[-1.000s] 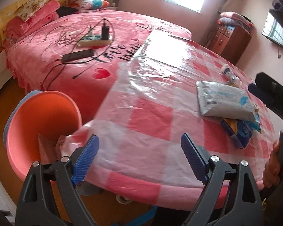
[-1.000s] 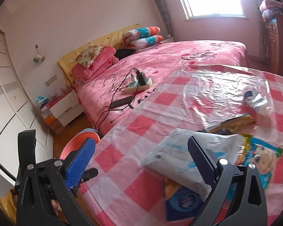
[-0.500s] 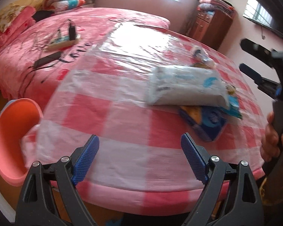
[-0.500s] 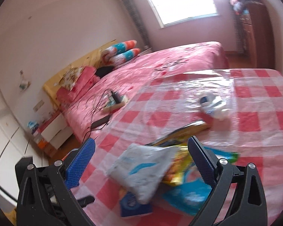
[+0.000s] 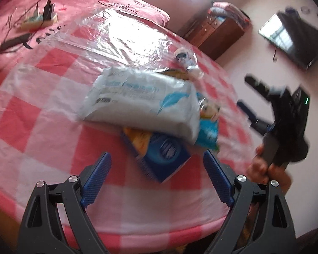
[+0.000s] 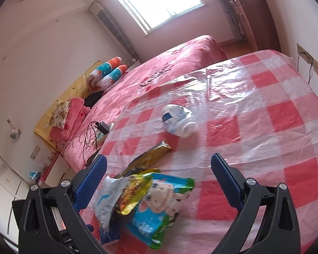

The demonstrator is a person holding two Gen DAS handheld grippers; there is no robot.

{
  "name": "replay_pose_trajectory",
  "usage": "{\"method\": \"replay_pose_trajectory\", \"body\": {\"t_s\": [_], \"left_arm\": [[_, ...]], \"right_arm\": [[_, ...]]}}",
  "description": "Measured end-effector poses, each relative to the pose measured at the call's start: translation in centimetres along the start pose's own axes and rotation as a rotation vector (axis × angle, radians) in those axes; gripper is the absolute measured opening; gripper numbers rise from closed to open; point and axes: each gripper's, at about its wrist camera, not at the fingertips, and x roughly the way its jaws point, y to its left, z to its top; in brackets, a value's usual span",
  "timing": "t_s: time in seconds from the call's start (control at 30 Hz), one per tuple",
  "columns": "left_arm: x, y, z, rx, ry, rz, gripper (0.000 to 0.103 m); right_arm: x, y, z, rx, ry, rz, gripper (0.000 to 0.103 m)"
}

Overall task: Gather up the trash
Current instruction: 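Grasp the blue cow-print snack bag with the right tool and lift it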

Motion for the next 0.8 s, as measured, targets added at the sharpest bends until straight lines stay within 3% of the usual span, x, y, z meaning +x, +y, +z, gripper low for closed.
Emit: {"method": "replay_pose_trajectory", "body": {"t_s": [0.13, 0.33, 0.47, 0.7, 0.73, 0.77, 0.8], "left_arm": [[1.1, -0.4, 2.1, -0.044, -0.03, -0.038, 0.089], [3.3, -0.4, 5.6, -0.079, -0.048, -0.039, 0.089], [5.0, -0.1, 8.2, -0.106, -0.071, 0.001, 0.089], [5.8, 1.7, 11.2, -0.229, -0.102, 0.003, 0.089], [5.8, 1.9, 11.5, -0.233, -0.11, 0.006, 0.089], [5.9, 2.1, 11.8, -0.232, -0.115, 0.015, 0.089], [6.0, 2.4, 12.1, -0.226, -0.12, 0.039, 0.089]], "right_arm": [[0.0, -0.8, 0.3, 0.016, 0.009, 0.015, 0.097], [0.0, -1.1, 0.3, 0.015, 0.034, 0.021, 0.097], [0.8, -1.0, -0.2, -0.002, 0.091, -0.012, 0.097], [2.5, -0.1, -1.9, -0.041, 0.198, -0.021, 0.096], [2.7, 0.2, -2.1, -0.049, 0.213, -0.021, 0.09], [3.1, 0.4, -2.5, -0.056, 0.234, -0.024, 0.078], [3.3, 0.5, -2.8, -0.061, 0.247, -0.031, 0.075]]}}
